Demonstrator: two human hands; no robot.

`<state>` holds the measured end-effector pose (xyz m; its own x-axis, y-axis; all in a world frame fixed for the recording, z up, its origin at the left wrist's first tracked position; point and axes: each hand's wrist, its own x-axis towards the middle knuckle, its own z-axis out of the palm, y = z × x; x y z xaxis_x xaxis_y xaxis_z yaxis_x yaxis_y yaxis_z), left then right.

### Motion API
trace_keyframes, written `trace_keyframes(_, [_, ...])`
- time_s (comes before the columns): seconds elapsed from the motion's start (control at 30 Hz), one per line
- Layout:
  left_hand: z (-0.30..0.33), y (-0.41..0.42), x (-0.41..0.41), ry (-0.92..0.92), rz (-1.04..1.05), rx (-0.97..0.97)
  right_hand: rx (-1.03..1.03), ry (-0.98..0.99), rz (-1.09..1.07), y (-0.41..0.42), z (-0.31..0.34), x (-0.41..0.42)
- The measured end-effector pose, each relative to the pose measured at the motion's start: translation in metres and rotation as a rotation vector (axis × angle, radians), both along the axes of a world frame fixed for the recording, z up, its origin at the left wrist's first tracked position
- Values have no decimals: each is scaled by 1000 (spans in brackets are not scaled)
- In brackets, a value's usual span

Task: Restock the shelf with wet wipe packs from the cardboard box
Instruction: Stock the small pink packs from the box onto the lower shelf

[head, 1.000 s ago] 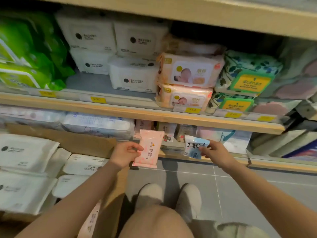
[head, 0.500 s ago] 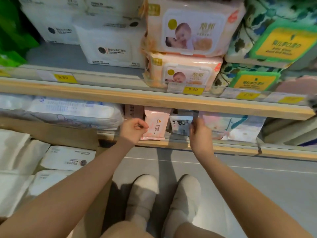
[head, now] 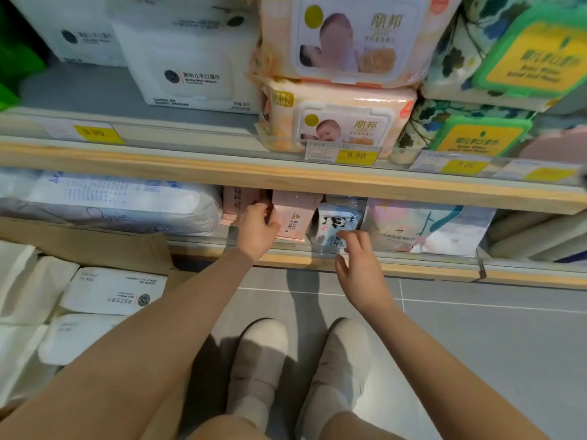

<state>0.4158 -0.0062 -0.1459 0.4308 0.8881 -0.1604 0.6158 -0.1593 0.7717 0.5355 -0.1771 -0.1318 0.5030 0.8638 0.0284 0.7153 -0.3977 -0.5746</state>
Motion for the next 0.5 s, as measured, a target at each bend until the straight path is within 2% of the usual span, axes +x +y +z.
trace_keyframes(0.13, [-3, -13, 4, 69, -10, 32, -92, -17, 147, 12, -9, -1])
trace_keyframes(0.37, [-8, -19, 6, 233, -12, 117, -273, -159, 139, 20, -21, -2])
trace_keyframes(0.5, [-7, -13, 17, 225, 24, 68, -318, -101, 56, 23, -22, 5])
